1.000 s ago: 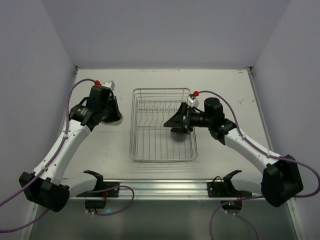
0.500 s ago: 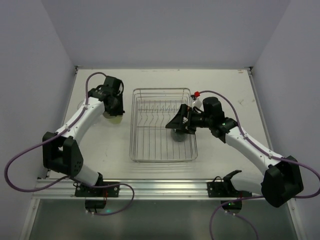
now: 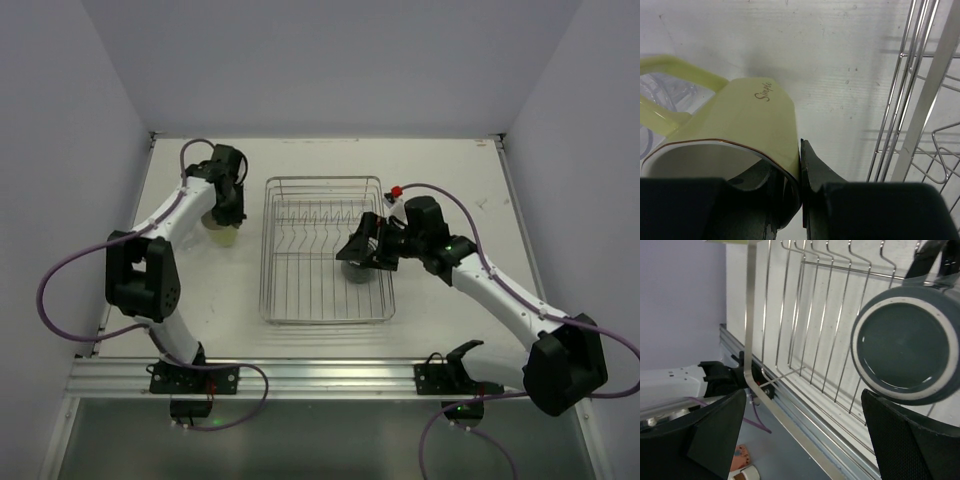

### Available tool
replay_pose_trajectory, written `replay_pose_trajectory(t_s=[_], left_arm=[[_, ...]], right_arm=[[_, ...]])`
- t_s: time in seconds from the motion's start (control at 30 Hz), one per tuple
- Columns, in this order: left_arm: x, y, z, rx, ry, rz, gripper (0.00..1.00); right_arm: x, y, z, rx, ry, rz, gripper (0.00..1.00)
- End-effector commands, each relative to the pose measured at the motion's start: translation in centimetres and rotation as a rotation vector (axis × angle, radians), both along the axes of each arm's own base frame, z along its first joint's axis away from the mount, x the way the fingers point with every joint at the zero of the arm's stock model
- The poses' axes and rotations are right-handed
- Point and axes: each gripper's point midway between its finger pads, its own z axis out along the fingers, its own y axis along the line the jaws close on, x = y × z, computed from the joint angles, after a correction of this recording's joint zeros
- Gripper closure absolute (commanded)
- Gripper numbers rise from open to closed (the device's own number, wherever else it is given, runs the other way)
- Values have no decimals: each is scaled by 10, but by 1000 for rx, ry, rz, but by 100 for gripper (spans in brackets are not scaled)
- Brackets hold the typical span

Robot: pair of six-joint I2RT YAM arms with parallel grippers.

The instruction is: Unload the cups from the dish rack

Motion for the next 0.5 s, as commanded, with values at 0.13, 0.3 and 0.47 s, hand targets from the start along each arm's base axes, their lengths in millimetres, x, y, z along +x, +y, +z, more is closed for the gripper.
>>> replay_pose_trajectory(t_s=[0.13,0.3,0.47], left_arm=[[39,7,12,54,-101,6,100],[47,10,2,76,-85,13,100],[53,11,-4,75,-74,10,100]], right_arm=[[9,-31,19,-145,-129,-103,1],[8,-47,21,-203,-156,-153,1],[2,-52,18,-225,-154,-152,1]])
